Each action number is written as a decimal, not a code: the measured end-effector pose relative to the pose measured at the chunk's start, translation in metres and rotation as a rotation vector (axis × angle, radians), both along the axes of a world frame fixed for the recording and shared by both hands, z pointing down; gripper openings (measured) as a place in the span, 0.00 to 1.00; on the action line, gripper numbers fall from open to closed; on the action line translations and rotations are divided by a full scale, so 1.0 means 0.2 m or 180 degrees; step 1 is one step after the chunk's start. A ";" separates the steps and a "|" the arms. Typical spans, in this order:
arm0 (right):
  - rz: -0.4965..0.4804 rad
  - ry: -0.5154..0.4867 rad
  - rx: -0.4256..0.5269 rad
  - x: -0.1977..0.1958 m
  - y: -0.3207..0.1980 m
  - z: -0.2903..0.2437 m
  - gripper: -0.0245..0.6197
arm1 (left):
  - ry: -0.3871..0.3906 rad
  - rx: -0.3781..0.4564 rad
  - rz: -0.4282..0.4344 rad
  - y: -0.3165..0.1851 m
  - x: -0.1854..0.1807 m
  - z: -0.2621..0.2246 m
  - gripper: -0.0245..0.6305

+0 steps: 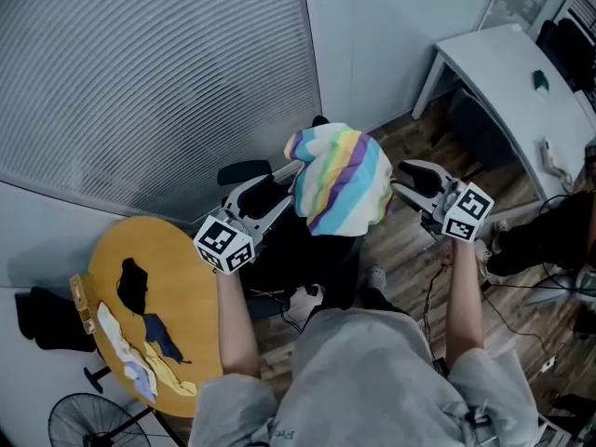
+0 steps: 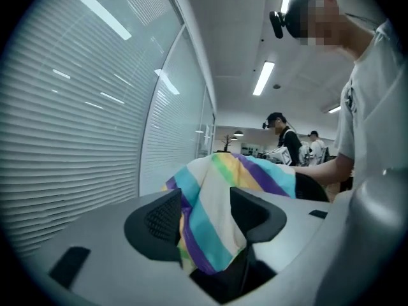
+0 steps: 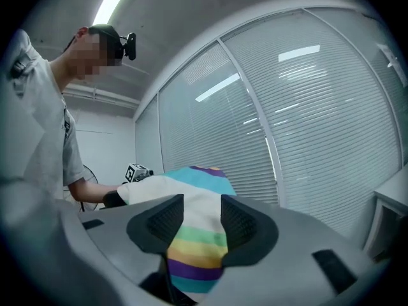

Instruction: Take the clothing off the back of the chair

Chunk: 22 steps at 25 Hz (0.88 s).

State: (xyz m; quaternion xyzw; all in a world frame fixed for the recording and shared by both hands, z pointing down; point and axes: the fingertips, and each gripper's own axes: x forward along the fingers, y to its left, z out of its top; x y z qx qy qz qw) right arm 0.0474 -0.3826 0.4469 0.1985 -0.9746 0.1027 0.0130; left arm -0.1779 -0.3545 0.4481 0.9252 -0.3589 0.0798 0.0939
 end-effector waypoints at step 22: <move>-0.0746 0.0405 -0.0495 -0.18 -0.04 0.28 0.66 | -0.0062 -0.0326 0.1815 -0.13 0.39 0.18 0.66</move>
